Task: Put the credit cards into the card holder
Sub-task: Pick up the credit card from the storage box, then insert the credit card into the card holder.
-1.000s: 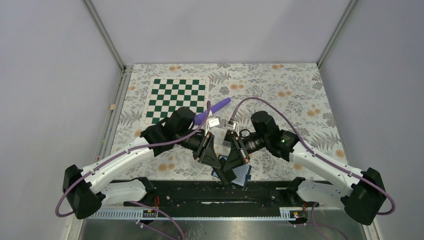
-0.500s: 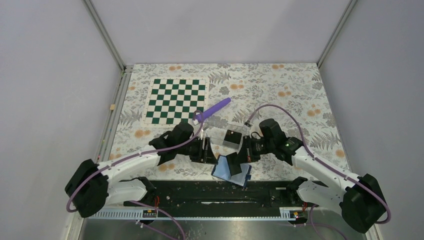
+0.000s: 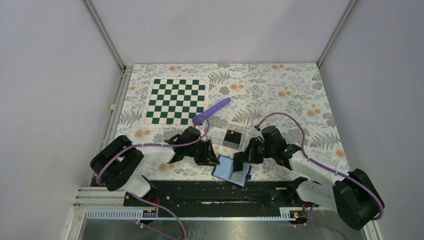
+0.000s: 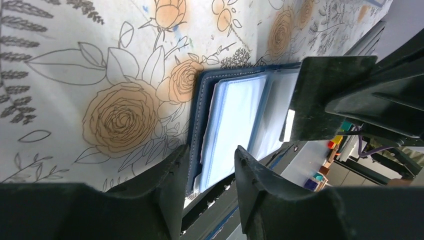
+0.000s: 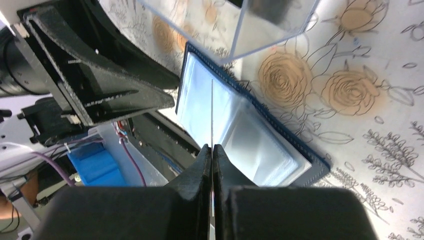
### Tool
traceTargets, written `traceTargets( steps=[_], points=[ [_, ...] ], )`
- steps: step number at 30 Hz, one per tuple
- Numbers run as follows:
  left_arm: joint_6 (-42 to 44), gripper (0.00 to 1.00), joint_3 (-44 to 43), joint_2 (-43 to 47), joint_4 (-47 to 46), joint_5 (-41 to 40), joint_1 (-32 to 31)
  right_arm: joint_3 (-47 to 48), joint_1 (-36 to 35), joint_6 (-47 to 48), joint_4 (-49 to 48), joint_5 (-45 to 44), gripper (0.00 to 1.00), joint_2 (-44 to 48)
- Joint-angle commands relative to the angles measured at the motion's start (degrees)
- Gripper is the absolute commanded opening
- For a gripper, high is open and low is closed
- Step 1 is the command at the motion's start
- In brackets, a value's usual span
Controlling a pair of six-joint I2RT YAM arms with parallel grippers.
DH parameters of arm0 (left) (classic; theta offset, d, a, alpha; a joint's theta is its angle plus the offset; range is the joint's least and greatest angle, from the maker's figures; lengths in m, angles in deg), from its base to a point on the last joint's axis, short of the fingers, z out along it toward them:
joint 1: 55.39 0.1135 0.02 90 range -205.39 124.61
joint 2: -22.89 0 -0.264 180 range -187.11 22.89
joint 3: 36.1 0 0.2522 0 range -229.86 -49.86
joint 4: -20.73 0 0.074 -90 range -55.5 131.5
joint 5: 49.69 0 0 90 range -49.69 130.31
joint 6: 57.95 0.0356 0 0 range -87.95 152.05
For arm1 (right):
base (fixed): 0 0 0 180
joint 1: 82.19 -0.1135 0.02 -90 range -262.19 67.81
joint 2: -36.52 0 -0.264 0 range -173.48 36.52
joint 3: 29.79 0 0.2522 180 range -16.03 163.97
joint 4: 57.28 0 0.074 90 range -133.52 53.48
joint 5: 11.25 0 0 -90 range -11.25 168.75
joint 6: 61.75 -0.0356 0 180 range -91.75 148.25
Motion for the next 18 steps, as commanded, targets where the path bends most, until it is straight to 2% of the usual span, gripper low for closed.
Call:
traceTargets(
  steps=[1, 6, 9, 13, 18],
  points=[
    [-3.60, 0.38, 2.00, -2.34, -3.47, -3.12, -1.41, 0.30, 0.68, -1.54, -5.42, -3.68, 0.00, -2.39],
    [-9.64, 0.32, 3.34, -1.73, -3.47, -5.92, -4.39, -0.54, 1.29, -3.15, -4.76, -6.87, 0.00, -1.71],
    [-13.31, 0.29, 4.98, -1.65, -5.28, -8.03, -6.15, -0.84, 1.23, -3.02, -0.05, -9.05, 0.00, 1.04],
    [-15.04, 0.28, 6.03, -1.89, -6.29, -9.01, -6.95, -2.34, 1.27, -3.14, 2.82, -10.08, 0.00, 4.50],
    [-15.09, 0.28, 6.22, -1.63, -5.97, -9.12, -7.10, -2.94, 1.27, -3.18, 3.49, -9.49, 0.00, 4.45]
  ],
)
